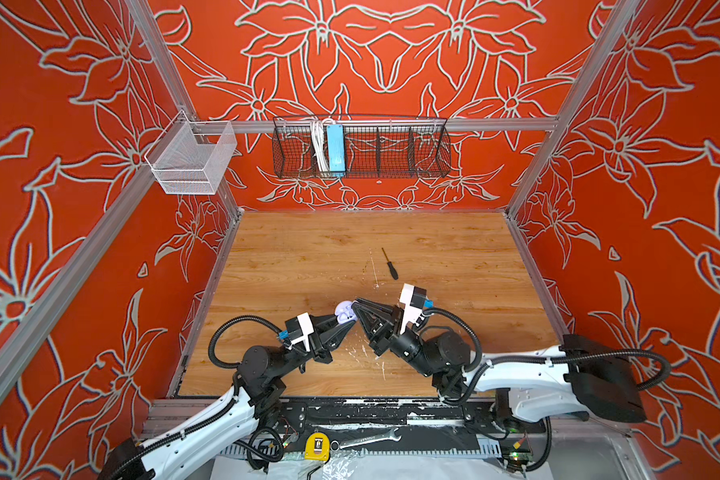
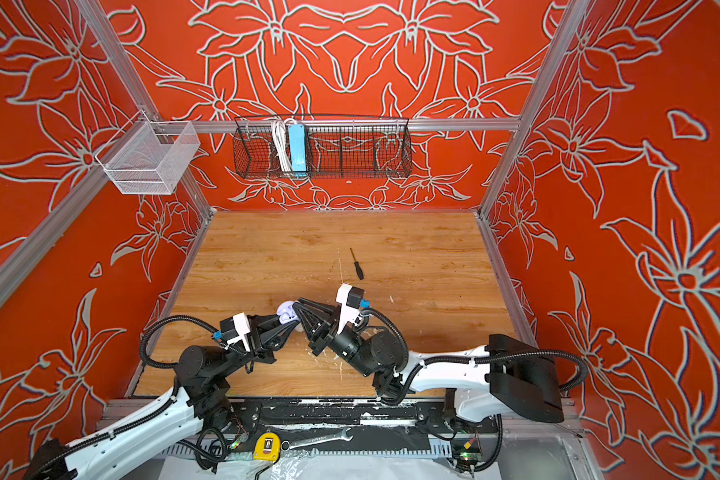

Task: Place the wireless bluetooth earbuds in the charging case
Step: 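Bring the held earbud over the open case slot beside the seated earbud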

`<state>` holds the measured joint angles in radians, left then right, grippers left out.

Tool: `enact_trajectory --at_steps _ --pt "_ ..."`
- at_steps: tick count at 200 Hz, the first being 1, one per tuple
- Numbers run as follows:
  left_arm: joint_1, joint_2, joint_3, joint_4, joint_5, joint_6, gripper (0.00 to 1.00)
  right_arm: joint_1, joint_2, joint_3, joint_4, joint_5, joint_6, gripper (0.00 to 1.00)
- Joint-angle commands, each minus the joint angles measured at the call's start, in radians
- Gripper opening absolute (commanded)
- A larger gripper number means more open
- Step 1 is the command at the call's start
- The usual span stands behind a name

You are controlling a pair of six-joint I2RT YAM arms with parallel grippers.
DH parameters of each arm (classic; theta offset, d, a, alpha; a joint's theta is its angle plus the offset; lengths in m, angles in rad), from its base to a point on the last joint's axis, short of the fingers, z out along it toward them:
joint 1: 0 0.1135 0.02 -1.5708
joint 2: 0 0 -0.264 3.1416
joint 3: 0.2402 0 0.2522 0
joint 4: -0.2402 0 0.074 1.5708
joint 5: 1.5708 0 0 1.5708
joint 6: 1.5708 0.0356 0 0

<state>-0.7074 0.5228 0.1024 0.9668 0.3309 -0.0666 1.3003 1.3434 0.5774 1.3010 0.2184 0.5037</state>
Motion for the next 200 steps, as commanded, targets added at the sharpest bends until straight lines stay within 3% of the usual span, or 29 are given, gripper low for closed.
enact_trajectory --at_steps 1,38,108,200 --pt "-0.007 -0.013 0.008 -0.005 -0.05 0.007 0.0 0.035 0.017 0.009 -0.042 -0.053 0.007 0.12" --pt "-0.007 -0.027 0.005 -0.032 -0.107 -0.003 0.0 0.045 0.017 0.0 -0.069 -0.026 -0.022 0.12" --pt "-0.007 -0.035 0.002 -0.029 -0.105 -0.002 0.0 0.047 0.021 -0.011 -0.087 0.024 -0.04 0.12" --pt "-0.007 -0.015 0.006 -0.026 -0.097 -0.001 0.0 0.046 -0.132 0.04 -0.137 0.026 -0.196 0.12"
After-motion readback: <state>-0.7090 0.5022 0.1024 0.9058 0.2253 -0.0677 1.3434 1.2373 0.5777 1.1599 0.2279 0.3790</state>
